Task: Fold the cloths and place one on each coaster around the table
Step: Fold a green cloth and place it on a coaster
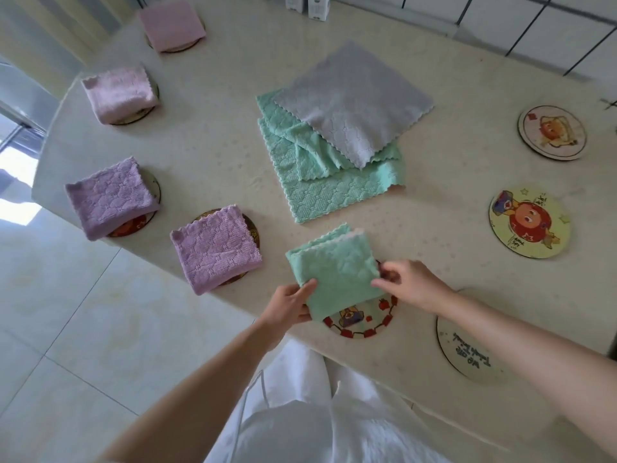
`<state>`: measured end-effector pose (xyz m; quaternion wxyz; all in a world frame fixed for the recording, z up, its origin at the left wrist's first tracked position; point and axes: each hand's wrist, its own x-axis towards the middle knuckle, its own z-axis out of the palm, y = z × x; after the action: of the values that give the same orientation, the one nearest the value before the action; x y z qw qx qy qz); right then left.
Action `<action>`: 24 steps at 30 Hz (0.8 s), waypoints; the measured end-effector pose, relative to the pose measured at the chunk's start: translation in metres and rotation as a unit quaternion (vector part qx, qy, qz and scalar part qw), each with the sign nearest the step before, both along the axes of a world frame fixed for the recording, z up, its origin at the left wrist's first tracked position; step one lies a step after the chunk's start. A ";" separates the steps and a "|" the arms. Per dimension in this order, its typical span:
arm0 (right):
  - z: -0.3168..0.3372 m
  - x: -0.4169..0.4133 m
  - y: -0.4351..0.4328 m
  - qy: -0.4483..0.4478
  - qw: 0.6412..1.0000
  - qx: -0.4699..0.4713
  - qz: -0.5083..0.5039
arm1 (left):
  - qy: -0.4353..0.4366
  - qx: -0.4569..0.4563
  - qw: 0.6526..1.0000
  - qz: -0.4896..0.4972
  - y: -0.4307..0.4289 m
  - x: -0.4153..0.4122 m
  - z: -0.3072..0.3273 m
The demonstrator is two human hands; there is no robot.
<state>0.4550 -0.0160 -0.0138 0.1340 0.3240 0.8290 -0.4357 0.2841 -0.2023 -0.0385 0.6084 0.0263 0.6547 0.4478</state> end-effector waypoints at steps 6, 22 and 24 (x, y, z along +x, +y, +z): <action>-0.014 -0.029 0.014 -0.062 0.997 0.010 -0.043 | -0.053 -0.056 0.995 0.064 0.009 -0.008 -0.008; -0.017 -0.079 -0.010 -0.045 0.989 0.070 -0.124 | -0.073 -0.053 0.995 0.041 0.013 -0.016 -0.008; -0.018 -0.080 -0.011 -0.052 0.987 0.106 -0.107 | -0.066 -0.052 0.996 0.039 0.014 -0.016 -0.008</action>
<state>0.3754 -0.0275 -0.0318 0.0943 0.4456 0.8228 -0.3399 0.2683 -0.1883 -0.0465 0.6332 -0.0608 0.6360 0.4369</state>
